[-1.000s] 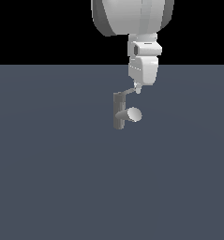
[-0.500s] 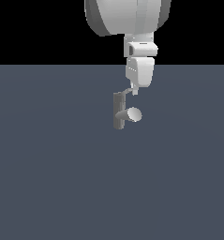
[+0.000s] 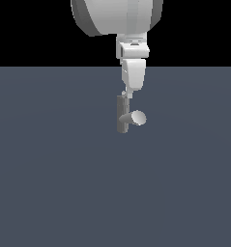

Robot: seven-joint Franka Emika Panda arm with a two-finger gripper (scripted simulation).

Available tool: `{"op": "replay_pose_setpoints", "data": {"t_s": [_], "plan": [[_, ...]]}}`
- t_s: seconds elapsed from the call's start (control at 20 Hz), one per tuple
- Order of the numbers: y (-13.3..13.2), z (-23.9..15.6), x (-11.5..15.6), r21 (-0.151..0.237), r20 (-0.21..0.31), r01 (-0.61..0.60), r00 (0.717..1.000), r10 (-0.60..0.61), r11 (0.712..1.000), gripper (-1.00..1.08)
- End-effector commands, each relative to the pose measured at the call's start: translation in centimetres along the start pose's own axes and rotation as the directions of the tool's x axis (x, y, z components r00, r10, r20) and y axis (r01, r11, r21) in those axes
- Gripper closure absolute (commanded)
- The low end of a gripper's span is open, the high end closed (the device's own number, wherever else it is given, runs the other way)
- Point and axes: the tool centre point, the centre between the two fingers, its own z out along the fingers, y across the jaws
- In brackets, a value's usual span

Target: Turn on the faucet by rotating a designated handle.

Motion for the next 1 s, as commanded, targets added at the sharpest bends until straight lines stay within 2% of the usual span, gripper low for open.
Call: {"op": "replay_pose_setpoints", "data": {"t_s": [0.0,0.75,0.8,0.85,0.95], "plan": [[-0.4,0.2,-1.1,-0.005,0.002,0.007,1.000,-0.007,1.000,1.08],[-3.5,1.5,-8.7,-0.029,0.014,0.043,0.999,-0.042,0.999,1.08],[-3.5,1.5,-8.7,-0.029,0.014,0.043,0.999,-0.042,0.999,1.08],[-3.4,0.1,-3.0,-0.014,-0.010,-0.035,0.999,0.035,0.999,1.08],[-3.9,0.2,-3.5,-0.016,-0.008,-0.029,1.000,0.029,0.999,1.08]]}}
